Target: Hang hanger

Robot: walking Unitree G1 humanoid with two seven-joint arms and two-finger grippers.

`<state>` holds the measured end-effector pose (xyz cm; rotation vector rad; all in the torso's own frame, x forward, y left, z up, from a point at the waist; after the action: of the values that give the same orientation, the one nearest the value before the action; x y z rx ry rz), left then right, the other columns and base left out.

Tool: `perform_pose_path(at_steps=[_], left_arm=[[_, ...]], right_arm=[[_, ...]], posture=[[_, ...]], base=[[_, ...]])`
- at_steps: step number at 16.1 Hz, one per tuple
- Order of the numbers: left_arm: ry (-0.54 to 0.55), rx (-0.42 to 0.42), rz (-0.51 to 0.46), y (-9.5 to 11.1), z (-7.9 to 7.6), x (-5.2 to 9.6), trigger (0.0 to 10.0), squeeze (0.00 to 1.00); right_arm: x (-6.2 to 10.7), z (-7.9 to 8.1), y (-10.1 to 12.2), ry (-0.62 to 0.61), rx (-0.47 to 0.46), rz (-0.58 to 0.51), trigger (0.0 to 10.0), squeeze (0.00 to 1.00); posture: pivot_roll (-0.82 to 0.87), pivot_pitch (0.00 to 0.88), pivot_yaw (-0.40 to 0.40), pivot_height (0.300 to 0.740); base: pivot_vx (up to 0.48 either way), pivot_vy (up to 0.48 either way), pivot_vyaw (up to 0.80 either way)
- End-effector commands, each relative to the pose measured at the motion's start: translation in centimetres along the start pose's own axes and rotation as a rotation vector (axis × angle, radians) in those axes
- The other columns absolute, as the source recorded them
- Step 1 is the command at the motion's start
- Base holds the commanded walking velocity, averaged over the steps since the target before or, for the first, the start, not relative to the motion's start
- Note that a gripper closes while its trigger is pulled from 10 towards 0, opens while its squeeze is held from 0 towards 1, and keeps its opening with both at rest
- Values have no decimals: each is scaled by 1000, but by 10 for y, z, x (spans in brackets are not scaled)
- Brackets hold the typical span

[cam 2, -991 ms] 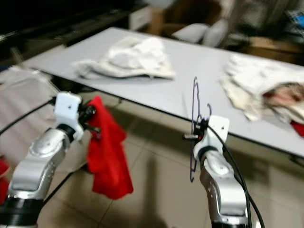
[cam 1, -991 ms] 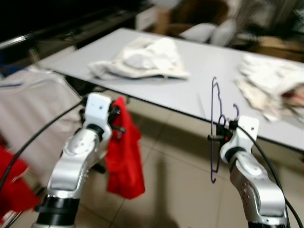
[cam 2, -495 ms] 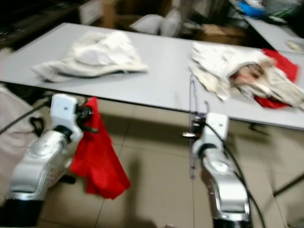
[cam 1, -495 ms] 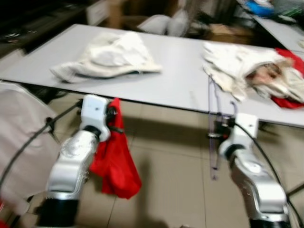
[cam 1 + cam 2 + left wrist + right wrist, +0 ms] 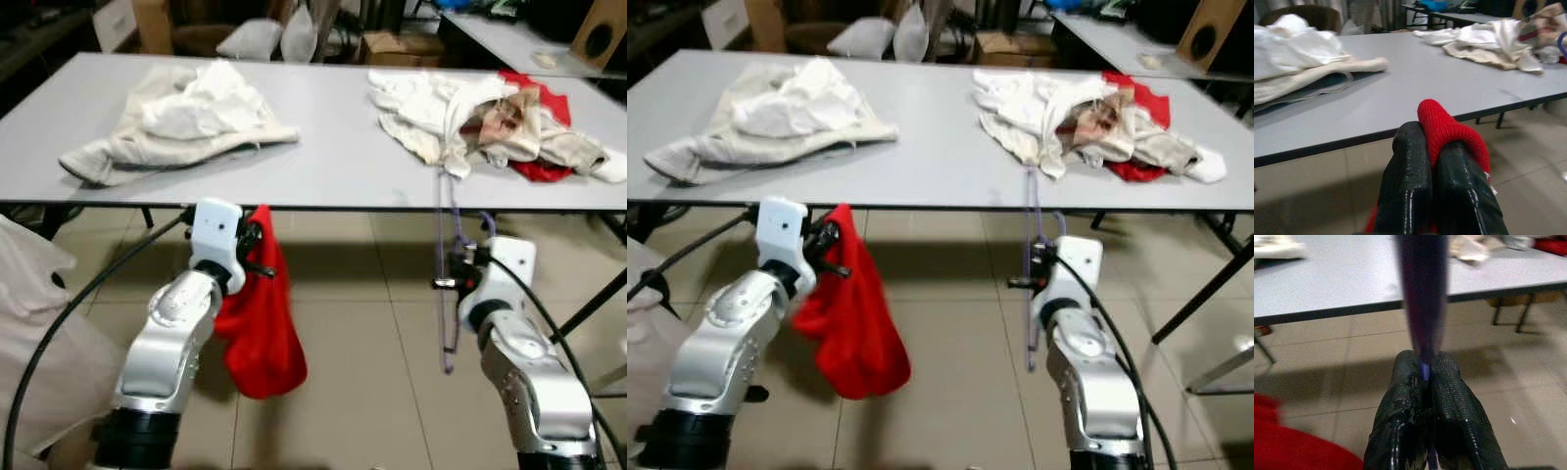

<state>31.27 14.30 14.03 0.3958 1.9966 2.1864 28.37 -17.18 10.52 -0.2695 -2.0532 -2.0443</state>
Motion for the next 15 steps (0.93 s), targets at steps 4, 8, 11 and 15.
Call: perform_pose_path(at_steps=[4,8,11,15], left_arm=[[22,-17,-87,17,2,-5,10000,0],[35,-30,-89,19,6,-8,10000,0],[25,-75,-97,26,12,-15,10000,0],[14,-103,-106,34,18,-22,10000,0]], right_arm=[[7,9,18,264,146,-79,10000,0],[15,-3,23,393,255,-90,10000,0],[34,-14,22,553,340,-64,10000,0],[59,-11,22,804,417,-5,10000,0]], posture=[[65,0,-45,740],[59,0,-60,740],[57,0,-68,740],[50,0,-60,740]], base=[[143,0,0],[368,0,0],[429,0,0],[433,0,0]])
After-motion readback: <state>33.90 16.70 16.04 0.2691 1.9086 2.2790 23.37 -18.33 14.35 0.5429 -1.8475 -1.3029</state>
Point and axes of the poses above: a point about 5 cm out from each wrist's last joint towards the gripper, its own x axis pointing back from the gripper into the wrist, its own y axis along the axis of the wrist's last joint, z = x × y, the point moved 2 cm from there along -x, pointing out of the wrist towards the gripper
